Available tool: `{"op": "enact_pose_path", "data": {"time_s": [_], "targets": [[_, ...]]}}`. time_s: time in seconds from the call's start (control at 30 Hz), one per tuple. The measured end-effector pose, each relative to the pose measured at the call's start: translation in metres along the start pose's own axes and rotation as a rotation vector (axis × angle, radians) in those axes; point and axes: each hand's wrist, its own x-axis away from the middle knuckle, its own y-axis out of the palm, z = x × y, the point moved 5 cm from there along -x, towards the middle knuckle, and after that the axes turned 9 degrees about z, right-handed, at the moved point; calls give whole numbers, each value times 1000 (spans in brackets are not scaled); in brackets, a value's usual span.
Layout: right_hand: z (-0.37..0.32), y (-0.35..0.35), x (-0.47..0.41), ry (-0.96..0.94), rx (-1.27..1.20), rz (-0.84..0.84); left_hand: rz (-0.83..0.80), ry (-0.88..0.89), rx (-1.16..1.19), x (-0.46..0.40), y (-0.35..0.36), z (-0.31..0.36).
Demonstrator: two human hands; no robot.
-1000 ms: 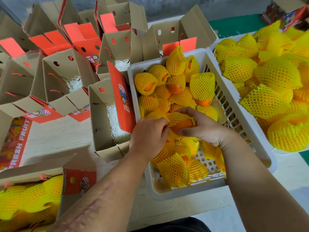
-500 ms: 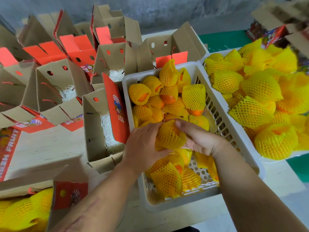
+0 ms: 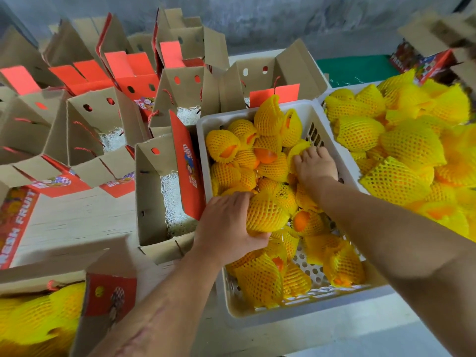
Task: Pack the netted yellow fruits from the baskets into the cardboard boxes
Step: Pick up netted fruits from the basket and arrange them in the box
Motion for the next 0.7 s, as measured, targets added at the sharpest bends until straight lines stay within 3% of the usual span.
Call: {"op": "enact_pose_path", "data": {"time_s": [0.17,0.33,0.5,0.7], "targets": [[11,8,12,36,-54,62,-14,20,-11,2,0,3],[4,5,14,118,-140,4,-3,41,-39,2,1,1],[8,-11,40,50,-304,169,25,36,4,3,0,0],[3,-72,100,25,-856,462,102,-87,278,18,-20,8]]}}
